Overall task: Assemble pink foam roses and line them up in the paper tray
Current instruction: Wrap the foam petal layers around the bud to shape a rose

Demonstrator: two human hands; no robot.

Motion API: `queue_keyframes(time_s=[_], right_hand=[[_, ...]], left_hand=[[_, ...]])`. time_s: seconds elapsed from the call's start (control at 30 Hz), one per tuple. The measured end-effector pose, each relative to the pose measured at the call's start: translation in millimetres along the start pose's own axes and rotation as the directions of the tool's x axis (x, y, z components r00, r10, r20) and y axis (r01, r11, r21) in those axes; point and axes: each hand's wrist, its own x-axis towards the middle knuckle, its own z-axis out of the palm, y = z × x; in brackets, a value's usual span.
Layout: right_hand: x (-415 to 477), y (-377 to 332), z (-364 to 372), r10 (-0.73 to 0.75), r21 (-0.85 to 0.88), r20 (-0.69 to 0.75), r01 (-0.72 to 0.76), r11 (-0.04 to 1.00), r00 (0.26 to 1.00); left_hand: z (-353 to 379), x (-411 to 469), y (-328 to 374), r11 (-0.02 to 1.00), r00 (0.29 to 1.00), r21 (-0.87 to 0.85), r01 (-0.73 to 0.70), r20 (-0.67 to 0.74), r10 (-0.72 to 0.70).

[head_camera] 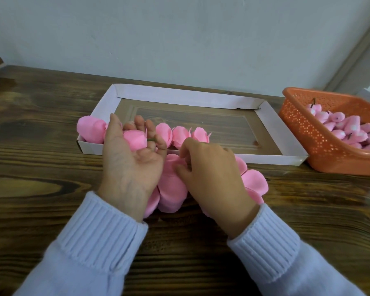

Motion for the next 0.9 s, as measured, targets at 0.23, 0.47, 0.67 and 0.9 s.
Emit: queue_keyframes(time_s=[0.23, 0.47, 0.67, 0.9], right_hand=[[0.2, -0.6, 0.3, 0.006, 0.004, -0.006, -0.006, 1.000, 1.000], [0.6, 0.2, 0.2, 0.001, -0.004, 0.002, -0.001, 1.000, 1.000], [0.8, -0.9, 1.7, 0.014, 0.074, -0.004, -0.014, 0.997, 1.000], [1.4, -0.9, 1.1, -0.008, 0.100, -0.016, 0.010, 0.995, 1.000]], left_hand=[[-0.6, 0.9, 0.7, 1.000, 1.000, -0.007, 0.009, 0.011, -0.009], [-0.7, 0.2, 1.4, 1.000, 1.000, -0.008, 0.021, 0.011, -0.021], [-0.7, -0.5, 1.4, 1.000, 1.000, 0.000, 0.025, 0.012, -0.025], [-0.3, -1.0, 1.9, 1.000, 1.000, 0.000, 0.021, 0.008, -0.021]])
